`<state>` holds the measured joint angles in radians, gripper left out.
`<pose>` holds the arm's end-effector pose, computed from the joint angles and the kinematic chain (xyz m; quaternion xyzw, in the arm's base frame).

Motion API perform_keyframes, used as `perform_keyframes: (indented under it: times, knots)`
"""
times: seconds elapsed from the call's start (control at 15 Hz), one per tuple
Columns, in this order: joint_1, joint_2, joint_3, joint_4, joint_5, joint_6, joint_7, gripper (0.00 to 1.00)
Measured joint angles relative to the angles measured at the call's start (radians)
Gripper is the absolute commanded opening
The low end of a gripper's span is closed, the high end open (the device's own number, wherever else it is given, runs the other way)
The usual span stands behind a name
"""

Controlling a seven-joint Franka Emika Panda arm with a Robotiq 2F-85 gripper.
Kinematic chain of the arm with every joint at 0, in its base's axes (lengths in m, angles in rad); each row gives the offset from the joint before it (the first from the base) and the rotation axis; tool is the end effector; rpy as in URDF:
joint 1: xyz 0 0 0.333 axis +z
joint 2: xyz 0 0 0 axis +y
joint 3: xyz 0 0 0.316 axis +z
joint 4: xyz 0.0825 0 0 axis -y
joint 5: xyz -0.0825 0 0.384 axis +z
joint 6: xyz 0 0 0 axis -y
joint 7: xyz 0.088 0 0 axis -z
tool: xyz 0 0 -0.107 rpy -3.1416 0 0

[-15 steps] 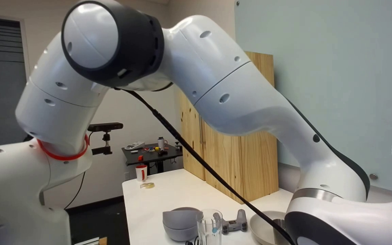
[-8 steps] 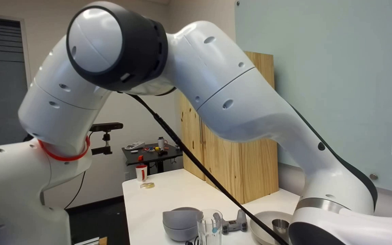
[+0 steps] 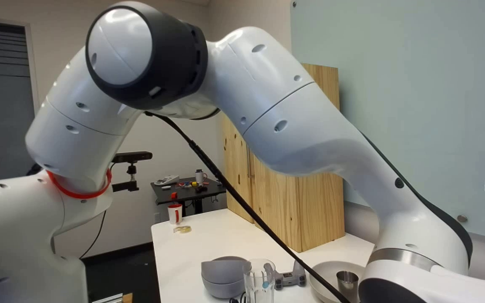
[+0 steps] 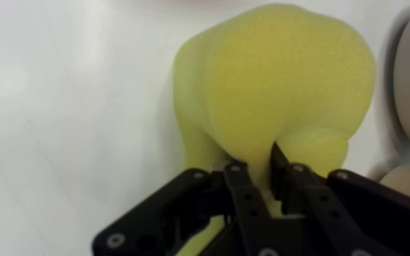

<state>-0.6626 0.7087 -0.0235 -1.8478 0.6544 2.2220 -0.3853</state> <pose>0.4785 -0.3667 0.1181 -0.8906 0.3708 0.0262 0.2622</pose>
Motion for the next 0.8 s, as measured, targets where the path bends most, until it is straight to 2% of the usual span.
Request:
perform_keyframes:
  times: [0.47,0.8]
  knots:
    - [0.022,-0.063,-0.089,-0.116,-0.002,-0.031,0.022,0.05]
    - [0.037,-0.126,-0.175,-0.216,-0.076,-0.032,0.063,0.05]
